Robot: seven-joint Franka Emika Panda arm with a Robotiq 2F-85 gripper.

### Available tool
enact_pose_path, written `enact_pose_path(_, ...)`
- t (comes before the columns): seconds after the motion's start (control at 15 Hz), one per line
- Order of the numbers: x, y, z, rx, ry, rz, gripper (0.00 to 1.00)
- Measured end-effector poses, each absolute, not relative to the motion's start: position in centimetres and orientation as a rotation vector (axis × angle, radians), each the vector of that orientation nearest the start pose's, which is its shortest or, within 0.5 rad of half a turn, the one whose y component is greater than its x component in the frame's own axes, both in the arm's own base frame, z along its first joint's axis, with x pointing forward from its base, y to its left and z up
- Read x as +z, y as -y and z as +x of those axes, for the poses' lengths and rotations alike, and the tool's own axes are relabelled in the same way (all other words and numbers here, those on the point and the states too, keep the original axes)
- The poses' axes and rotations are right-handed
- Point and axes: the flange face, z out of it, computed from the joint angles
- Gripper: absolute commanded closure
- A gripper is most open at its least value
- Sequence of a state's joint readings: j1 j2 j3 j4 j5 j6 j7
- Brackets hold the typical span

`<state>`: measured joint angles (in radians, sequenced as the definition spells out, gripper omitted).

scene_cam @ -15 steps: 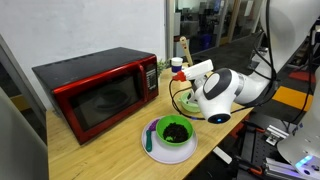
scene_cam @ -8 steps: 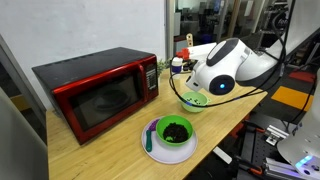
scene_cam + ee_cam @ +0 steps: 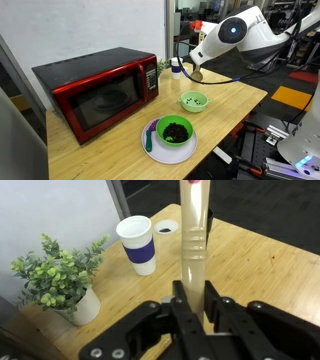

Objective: Use the spoon to pick the objects in the green bowl and put them in the green pot

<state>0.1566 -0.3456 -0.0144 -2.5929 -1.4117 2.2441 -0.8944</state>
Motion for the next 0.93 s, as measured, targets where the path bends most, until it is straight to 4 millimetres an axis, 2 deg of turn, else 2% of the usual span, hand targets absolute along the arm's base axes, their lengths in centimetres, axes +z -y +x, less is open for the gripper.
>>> enact_pose_path(0.2, 40.9, -0.1, 42.2, -0.386, -1.781, 1.346, 0.94)
enact_pose_path(0.4, 41.5, 2.9, 41.7, -0.345, -1.747, 1.574, 0.94)
enact_pose_path(0.93, 40.2, 9.1, 40.6, -0.231, -1.565, 2.158, 0.94)
